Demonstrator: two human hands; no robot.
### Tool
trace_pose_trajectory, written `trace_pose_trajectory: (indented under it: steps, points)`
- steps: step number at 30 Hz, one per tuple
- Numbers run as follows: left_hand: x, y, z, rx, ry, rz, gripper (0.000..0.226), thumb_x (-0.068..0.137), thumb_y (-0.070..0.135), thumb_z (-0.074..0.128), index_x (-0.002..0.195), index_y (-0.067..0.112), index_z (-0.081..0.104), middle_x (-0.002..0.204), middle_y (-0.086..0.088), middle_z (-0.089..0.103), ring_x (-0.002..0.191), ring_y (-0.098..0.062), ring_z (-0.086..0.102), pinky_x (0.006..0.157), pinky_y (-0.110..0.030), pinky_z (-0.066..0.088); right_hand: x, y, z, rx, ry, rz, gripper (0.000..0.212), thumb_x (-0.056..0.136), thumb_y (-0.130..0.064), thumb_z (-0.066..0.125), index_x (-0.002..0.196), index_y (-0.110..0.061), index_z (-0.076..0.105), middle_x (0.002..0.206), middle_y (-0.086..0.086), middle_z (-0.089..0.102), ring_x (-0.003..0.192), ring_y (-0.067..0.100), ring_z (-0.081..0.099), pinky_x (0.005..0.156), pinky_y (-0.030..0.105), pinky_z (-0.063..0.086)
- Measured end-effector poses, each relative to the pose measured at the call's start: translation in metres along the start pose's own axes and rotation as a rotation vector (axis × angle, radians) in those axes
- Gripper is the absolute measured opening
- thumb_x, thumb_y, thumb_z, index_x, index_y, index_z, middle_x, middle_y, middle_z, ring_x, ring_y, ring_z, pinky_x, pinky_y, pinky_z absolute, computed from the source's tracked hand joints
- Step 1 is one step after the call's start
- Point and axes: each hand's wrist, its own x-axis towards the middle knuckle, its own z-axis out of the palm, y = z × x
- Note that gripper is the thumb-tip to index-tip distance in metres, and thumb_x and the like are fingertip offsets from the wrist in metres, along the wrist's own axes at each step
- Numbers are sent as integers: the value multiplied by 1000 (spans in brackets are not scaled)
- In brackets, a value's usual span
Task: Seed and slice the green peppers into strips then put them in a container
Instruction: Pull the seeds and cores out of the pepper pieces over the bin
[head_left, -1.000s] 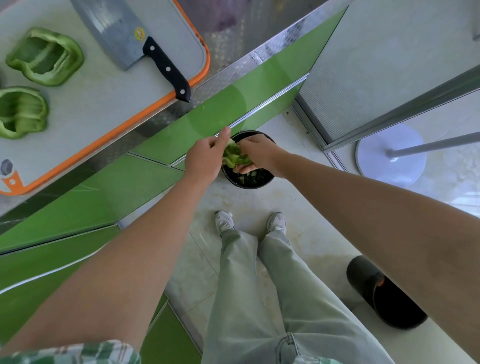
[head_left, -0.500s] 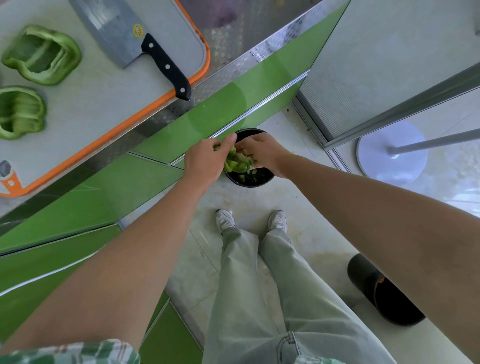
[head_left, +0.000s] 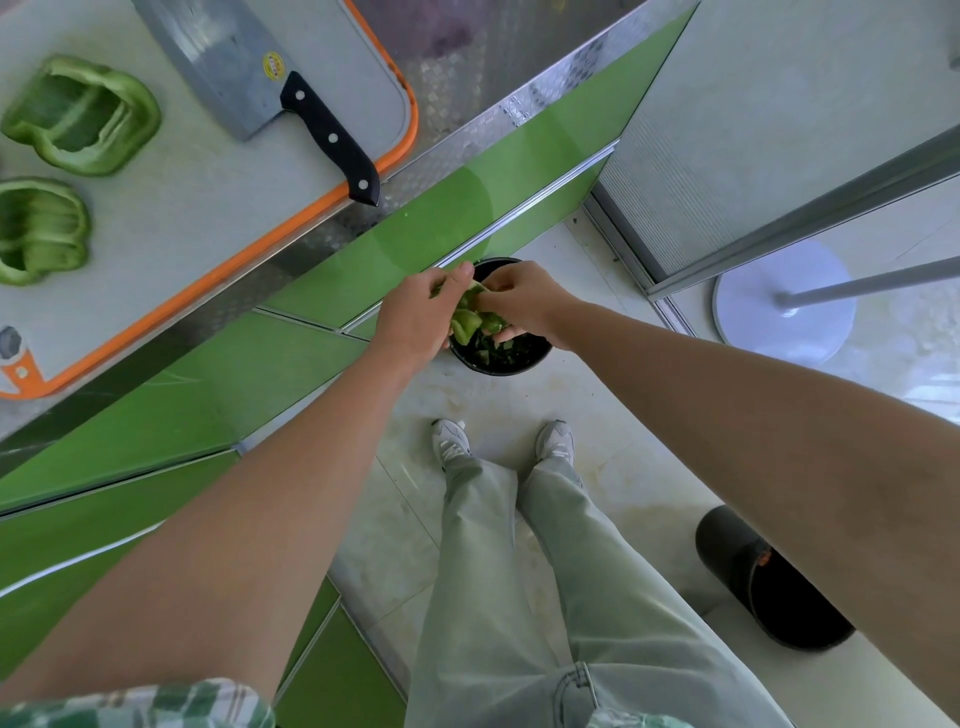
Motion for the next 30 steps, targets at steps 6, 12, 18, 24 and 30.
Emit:
trace_pose_trajectory:
  steps: [6, 12, 18, 24, 30]
  points:
    - [1, 3, 4, -42, 12, 45, 47, 101, 46, 43, 85, 9, 67, 71, -18, 67, 53, -22, 60, 62, -41, 57, 4, -4, 2, -68, 225, 7, 21, 93, -23, 55, 89, -7, 68, 66, 5, 66, 57, 16, 69, 40, 15, 42]
    - [0, 6, 8, -161, -49, 99, 29, 103, 35, 42, 92, 19, 63, 74, 2, 64, 66, -8, 59, 63, -26, 51, 7, -12, 5, 154, 249, 94, 6, 88, -7, 57, 88, -13, 60, 73, 4, 60, 61, 17, 62, 66, 31, 60]
    - [-4, 6, 4, -336, -72, 15, 20, 102, 29, 46, 115, 16, 56, 96, -1, 66, 87, -12, 64, 86, -36, 55, -3, -9, -9, 246, 60, 97, 45, 80, 8, 54, 116, -18, 56, 91, 2, 56, 86, 19, 55, 77, 32, 54]
    - [6, -5, 4, -335, -13, -59, 55, 87, 51, 50, 125, 12, 54, 125, -21, 55, 106, -26, 63, 90, -42, 56, 3, 3, -10, 297, 37, 186, 32, 89, 12, 47, 117, 2, 55, 81, 14, 61, 58, 17, 61, 54, 21, 51]
    - [7, -2, 0, -447, 76, -86, 33, 104, 22, 41, 125, -2, 52, 94, -5, 62, 79, -12, 63, 66, -25, 57, 5, 4, -9, 238, 139, 25, 26, 95, -9, 39, 107, -7, 63, 83, 2, 67, 74, 14, 60, 63, 19, 49]
